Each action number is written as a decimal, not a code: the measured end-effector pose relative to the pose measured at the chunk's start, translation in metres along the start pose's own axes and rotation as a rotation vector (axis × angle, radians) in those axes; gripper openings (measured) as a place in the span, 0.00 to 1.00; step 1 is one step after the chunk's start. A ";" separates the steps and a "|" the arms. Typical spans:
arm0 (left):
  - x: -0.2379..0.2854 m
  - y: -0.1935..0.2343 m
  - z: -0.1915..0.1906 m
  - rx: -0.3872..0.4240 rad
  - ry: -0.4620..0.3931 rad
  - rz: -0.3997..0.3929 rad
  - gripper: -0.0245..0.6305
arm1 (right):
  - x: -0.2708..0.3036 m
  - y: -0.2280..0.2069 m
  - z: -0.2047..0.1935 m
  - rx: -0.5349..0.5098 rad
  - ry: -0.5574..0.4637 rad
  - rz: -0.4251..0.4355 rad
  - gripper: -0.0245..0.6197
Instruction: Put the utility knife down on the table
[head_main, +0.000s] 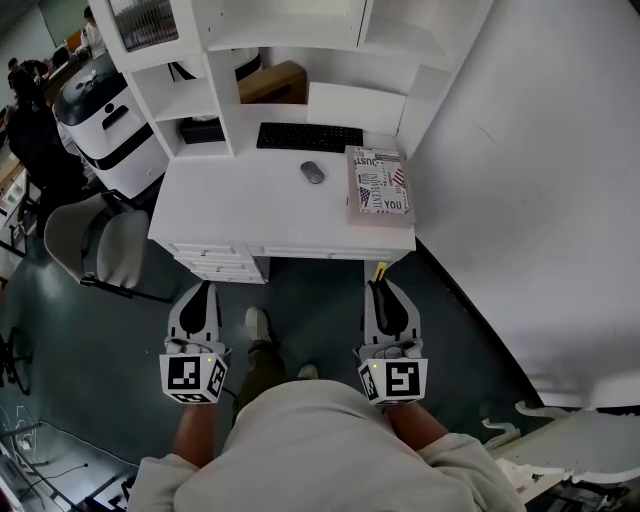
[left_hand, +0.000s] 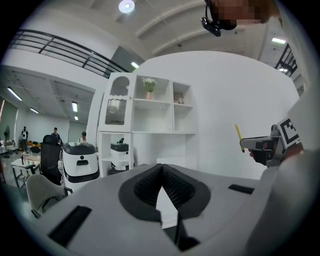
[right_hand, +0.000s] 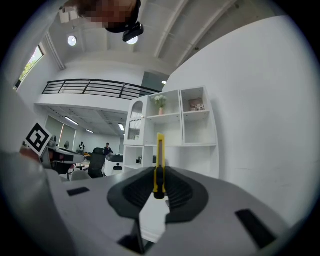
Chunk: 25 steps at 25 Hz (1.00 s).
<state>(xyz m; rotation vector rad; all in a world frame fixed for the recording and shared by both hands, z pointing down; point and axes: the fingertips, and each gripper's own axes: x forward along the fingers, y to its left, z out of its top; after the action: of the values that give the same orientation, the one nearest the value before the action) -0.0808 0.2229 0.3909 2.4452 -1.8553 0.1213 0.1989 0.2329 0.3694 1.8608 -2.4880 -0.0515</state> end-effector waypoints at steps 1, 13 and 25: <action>0.005 0.002 0.000 -0.002 -0.001 -0.002 0.04 | 0.005 0.000 0.000 0.000 0.002 0.001 0.15; 0.086 0.055 -0.007 -0.030 0.012 -0.051 0.04 | 0.092 0.006 -0.005 -0.029 0.028 -0.044 0.15; 0.200 0.119 0.006 -0.035 0.027 -0.194 0.04 | 0.203 0.014 0.006 -0.039 0.052 -0.169 0.15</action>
<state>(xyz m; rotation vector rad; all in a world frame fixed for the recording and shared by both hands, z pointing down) -0.1415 -0.0013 0.4071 2.5685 -1.5851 0.1100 0.1277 0.0421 0.3654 2.0244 -2.2745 -0.0542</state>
